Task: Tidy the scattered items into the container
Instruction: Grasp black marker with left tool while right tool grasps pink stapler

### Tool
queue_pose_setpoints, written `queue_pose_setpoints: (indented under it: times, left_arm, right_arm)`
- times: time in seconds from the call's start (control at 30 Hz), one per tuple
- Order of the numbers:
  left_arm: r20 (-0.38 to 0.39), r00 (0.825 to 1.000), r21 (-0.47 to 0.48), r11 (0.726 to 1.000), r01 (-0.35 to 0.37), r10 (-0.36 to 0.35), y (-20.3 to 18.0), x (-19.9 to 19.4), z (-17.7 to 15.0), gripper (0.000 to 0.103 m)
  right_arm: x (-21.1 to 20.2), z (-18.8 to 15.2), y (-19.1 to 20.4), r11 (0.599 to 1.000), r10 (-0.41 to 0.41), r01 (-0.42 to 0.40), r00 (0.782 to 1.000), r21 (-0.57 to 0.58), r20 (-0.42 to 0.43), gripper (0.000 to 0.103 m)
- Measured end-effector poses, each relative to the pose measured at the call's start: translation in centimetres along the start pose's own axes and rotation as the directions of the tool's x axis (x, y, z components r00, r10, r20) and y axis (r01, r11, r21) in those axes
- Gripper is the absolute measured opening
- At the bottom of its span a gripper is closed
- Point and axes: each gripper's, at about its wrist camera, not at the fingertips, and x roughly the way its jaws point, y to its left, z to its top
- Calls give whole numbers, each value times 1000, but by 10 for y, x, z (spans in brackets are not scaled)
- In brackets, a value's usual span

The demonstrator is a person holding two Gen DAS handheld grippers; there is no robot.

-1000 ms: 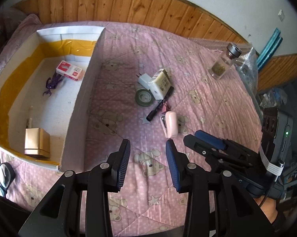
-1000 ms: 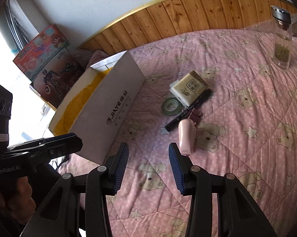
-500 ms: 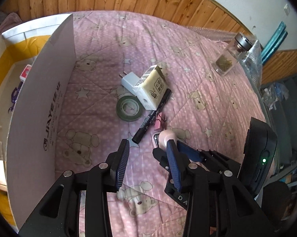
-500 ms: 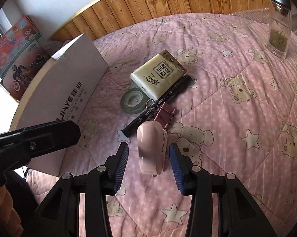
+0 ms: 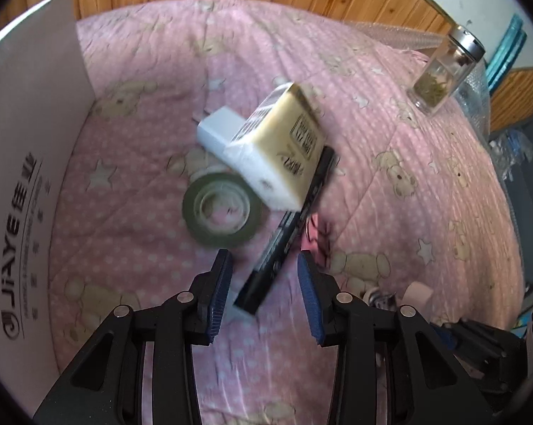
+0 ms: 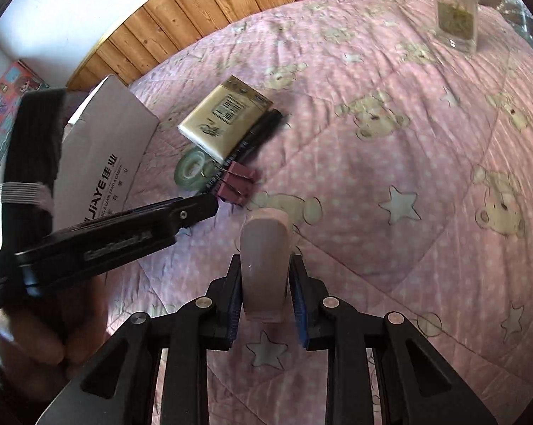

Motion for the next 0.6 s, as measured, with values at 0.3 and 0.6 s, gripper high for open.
queue_pose_setpoints:
  times: [0.3, 0.6]
  left_arm:
    - [11, 998, -1, 998, -57, 57, 1, -20, -26, 15]
    - [27, 999, -136, 990, -35, 39, 26, -31, -53, 35]
  right_arm:
    - [8, 2, -5, 1000, 13, -13, 1000, 21, -13, 27]
    - [8, 1, -11, 1000, 6, -6, 1000, 17, 13, 28]
